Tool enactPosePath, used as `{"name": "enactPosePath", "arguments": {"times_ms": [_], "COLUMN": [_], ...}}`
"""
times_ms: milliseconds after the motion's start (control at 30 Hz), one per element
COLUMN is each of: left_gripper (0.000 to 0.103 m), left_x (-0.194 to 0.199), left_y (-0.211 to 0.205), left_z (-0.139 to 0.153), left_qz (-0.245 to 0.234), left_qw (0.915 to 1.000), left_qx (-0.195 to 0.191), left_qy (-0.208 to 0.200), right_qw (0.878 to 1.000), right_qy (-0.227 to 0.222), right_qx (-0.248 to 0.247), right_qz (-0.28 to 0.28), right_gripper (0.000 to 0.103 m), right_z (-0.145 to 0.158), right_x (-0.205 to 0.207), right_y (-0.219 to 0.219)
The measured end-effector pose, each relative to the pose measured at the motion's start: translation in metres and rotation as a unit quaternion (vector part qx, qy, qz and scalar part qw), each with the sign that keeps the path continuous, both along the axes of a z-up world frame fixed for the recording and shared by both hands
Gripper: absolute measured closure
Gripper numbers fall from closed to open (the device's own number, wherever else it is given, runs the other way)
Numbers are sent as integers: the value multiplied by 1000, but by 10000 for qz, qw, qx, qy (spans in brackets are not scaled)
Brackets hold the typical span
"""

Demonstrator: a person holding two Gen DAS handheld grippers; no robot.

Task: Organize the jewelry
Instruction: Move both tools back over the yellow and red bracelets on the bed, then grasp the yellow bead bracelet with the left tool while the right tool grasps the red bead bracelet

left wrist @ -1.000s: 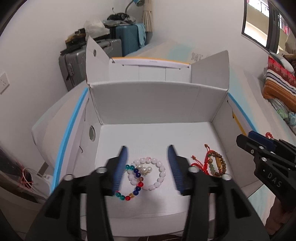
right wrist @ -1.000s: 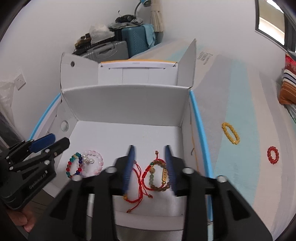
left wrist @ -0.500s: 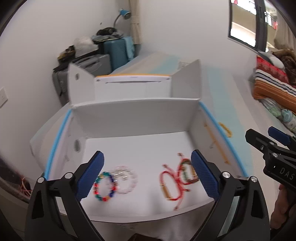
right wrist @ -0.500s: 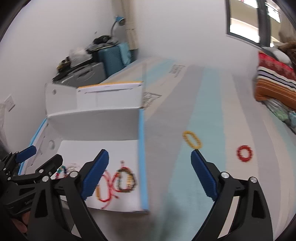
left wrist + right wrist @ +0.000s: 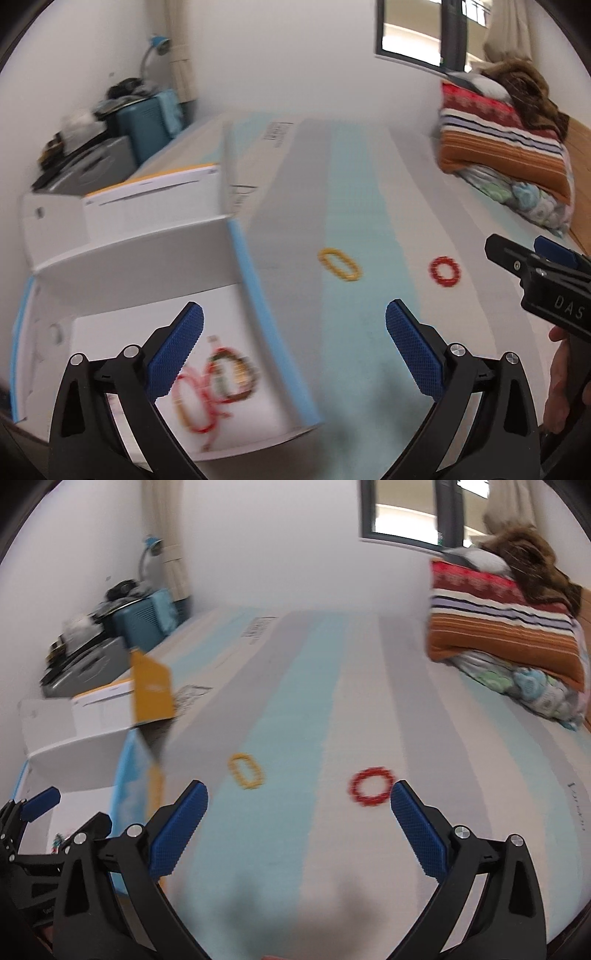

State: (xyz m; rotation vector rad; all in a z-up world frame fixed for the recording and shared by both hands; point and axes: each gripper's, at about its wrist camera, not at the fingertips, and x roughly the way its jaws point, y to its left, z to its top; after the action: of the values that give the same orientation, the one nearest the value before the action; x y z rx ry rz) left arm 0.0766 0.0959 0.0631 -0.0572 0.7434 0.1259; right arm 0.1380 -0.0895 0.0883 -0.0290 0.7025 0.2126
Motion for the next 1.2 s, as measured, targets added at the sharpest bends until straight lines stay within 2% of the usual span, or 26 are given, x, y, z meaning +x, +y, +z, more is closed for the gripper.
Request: {"name": "enactPosePath", "arguments": {"times_ms": [133,267,500,633,767,800,867,933,1000,1033,1067,1100,1133,1200], "left_gripper": [6,6,6,6,6,6,6,7,14,15,21,32,37,55], "left_x": [35,74,143,173,200,203,210,215,218,217,217,217,217,216], "left_y": [-36,-61,-81,-79,-69,-67,-65,-64,-62,-62,-61,-60,-59,-55], "left_z": [-8,-22,-66,-96,-128,-133,-144,-154,-162,-164,-165,-165,-164,-164], "left_qz": [-214,-151,-9,111,219,238,248,258,276,305,337,401,450,547], "left_qw": [9997,9996,9991,9986,9970,9967,9961,9957,9949,9948,9947,9946,9944,9938], "left_qx": [-98,-140,-53,-7,-146,-169,-238,-252,-254,-248,-261,-249,-243,-276], "left_qy": [84,167,421,515,730,761,809,852,934,944,934,928,920,923], "right_qw": [9997,9987,9960,9935,9910,9903,9892,9888,9897,9902,9906,9909,9911,9913], "right_qy": [120,311,766,1058,1278,1330,1401,1421,1327,1262,1236,1233,1238,1229], "right_qx": [-27,-19,-35,5,-91,-118,-163,-256,-340,-400,-411,-386,-347,-329], "right_qz": [-232,-397,-450,-414,-395,-383,-391,-390,-412,-439,-417,-374,-341,-341], "right_gripper": [8,8,9,19,32,34,44,49,57,65,76,80,86,88], "right_z": [-12,-32,-82,-118,-150,-158,-171,-181,-184,-184,-184,-184,-184,-184], "right_x": [28,55,107,137,159,163,168,171,171,170,170,169,169,167], "right_y": [-40,-74,-99,-100,-96,-95,-95,-94,-94,-94,-93,-92,-91,-91]}}
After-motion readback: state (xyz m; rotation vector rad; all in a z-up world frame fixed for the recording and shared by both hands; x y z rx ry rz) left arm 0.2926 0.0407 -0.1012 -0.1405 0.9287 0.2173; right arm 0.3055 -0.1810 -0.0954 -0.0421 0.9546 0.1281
